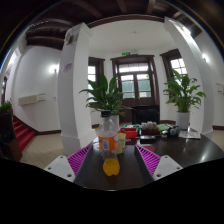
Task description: Pour water
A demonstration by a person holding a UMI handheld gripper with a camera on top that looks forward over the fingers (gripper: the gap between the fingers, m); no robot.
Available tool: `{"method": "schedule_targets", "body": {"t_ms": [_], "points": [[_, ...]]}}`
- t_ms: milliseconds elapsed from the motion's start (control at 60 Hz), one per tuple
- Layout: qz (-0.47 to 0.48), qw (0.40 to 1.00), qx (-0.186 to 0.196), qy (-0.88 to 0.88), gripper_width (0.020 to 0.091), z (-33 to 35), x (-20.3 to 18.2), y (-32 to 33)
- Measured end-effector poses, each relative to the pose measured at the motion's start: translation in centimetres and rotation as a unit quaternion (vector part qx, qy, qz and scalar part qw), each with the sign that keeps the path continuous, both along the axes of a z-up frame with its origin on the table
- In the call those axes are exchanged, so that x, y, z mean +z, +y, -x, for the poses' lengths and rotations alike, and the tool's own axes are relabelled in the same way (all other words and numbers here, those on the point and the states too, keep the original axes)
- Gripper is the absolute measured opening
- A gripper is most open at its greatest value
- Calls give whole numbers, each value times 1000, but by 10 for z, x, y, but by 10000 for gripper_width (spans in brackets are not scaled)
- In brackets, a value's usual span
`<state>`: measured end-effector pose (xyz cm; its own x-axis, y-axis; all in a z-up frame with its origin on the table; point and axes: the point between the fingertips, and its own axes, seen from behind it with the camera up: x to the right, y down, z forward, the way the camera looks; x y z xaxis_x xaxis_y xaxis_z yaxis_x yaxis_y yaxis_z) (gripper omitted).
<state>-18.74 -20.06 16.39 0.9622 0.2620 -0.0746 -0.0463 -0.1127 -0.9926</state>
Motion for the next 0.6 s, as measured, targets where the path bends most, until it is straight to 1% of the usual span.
{"method": "schedule_targets", "body": {"t_ms": [150,167,283,333,367,467,533,583,600], "points": [[2,1000,-6,-10,846,-2,-5,18],[1,1000,-6,-13,847,-9,0,22],[-2,1000,-12,-27,841,12,-18,61],[-5,1000,-13,-25,837,19,-19,73],[-7,1000,-16,-23,831,39,-21,93],[-9,999,-25,-19,789,59,-25,118],[-5,1000,-24,-14,725,61,-27,121],[-5,999,-34,-17,673,56,-28,123],[-7,999,-39,-19,682,54,-28,124]]}}
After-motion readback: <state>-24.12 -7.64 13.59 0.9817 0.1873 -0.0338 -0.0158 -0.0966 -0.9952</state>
